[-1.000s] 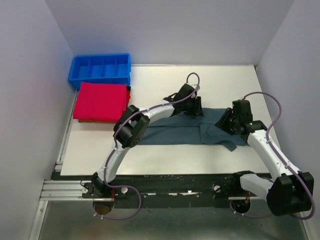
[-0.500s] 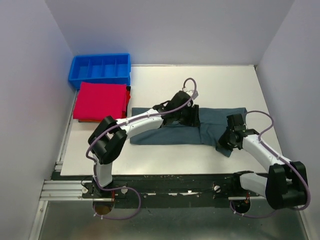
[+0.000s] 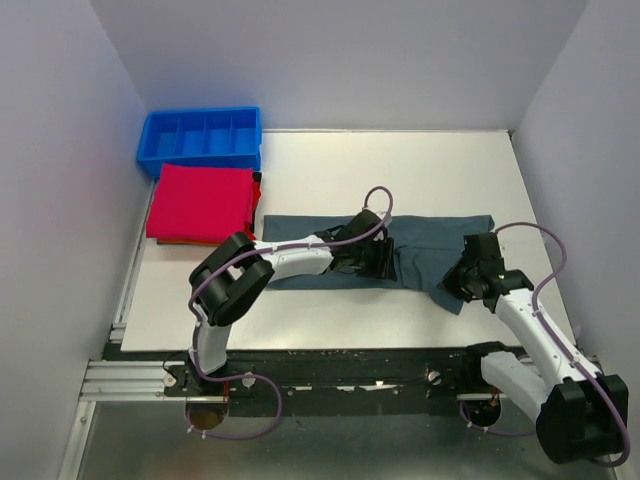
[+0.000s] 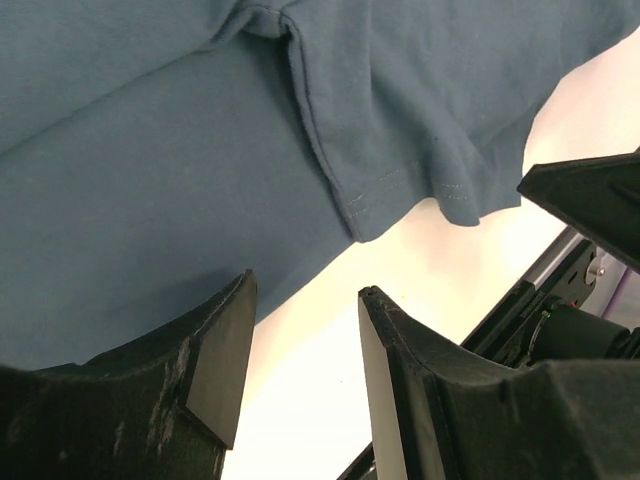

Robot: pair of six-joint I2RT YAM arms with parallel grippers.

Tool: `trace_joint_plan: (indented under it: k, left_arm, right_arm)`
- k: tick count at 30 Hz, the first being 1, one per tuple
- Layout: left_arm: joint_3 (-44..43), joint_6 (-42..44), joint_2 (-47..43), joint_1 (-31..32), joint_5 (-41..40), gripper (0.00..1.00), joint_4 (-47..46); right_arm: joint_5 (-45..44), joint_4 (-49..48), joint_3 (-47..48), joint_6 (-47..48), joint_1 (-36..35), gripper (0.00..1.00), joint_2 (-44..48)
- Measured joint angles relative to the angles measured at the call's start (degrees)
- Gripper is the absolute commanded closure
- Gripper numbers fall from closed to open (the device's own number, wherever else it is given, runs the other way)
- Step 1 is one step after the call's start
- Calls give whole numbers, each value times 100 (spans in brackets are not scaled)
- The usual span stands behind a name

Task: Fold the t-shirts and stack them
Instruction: Fold the other side of the tshirt into a rectangle

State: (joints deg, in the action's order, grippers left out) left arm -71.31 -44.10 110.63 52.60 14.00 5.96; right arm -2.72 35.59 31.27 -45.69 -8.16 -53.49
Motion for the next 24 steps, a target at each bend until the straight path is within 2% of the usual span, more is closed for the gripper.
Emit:
trace_joint_plan:
  k: [9,16,21,24]
  left_arm:
    - [-201,-310,278,210,55,49,-247]
    - [-546,-575,763,234,68,52,-463]
    - [-691,-754,1005,227,129,60,-566]
    - [-691,-809,1019,238,149,72,-619]
  right_arm:
    - [-166,-37,-363,-236,0,99,181]
    - [-363,-33,-459,-463,0,99,763]
    - [-422,-28,-553,-588,0,99,966]
    - [-431,-20,-577,-616,0,99,938]
